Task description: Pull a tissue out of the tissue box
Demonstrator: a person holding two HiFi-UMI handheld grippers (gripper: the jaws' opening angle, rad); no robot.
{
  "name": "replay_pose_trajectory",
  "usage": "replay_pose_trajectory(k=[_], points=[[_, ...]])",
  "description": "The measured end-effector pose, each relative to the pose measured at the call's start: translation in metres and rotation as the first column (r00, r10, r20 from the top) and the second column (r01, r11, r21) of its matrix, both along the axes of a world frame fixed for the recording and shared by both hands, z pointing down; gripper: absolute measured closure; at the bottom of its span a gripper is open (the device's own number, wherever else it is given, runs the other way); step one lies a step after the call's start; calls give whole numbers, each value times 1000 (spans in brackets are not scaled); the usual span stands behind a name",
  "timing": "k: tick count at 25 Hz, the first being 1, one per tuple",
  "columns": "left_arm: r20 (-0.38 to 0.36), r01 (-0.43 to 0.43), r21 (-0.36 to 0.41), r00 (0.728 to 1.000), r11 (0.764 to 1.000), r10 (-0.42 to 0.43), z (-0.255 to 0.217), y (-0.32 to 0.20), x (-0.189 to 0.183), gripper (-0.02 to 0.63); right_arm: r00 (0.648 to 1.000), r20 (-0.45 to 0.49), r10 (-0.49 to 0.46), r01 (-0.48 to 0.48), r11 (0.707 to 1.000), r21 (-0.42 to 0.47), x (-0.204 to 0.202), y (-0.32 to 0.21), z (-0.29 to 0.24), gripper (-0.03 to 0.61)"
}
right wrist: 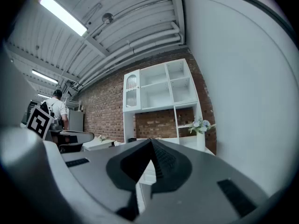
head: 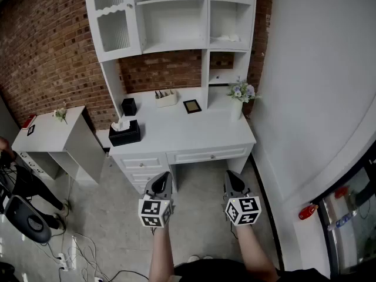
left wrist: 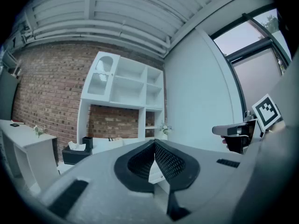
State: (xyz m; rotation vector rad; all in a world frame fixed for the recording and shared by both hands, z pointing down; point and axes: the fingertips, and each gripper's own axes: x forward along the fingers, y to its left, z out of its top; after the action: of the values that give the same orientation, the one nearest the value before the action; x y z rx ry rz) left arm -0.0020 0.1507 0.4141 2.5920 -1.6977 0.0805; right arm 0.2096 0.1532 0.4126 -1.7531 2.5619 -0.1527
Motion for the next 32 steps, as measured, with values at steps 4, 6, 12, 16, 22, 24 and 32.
replay_pose_trajectory(k=[4, 6, 12, 16, 22, 24, 32], points=[[-1, -5, -1, 1000, 1000, 5, 0, -2, -3, 604, 1000, -1, 4, -4, 1000, -1, -3, -1, 0, 581], [-1, -8, -2, 1000, 1000, 8, 1, -2, -3, 604, 1000, 1, 6, -6, 1000, -1, -4, -1, 1, 581], [-5, -8, -7, 1000, 1000, 8, 2, -2, -4, 604, 1000, 10, 7, -7, 1000, -1, -5, 0, 1, 581], [-2, -8, -12, 1000, 1000, 8, 5, -2, -6, 604, 1000, 21, 5, -5, 1000, -3, -7, -2, 2, 581], [-4, -3, -33, 1000, 999, 2, 12, 2, -11, 604, 1000, 30, -3, 3, 1000, -10, -11, 0, 5, 580], [-3, 2, -40, 1000, 999, -2, 16, 4, -12, 604, 1000, 29, -6, 6, 1000, -12, -12, 1, 7, 580], [-24, 13, -47, 1000, 999, -15, 24, 16, -16, 598, 999, 38, -14, 15, 999, -30, -15, 10, 12, 580]])
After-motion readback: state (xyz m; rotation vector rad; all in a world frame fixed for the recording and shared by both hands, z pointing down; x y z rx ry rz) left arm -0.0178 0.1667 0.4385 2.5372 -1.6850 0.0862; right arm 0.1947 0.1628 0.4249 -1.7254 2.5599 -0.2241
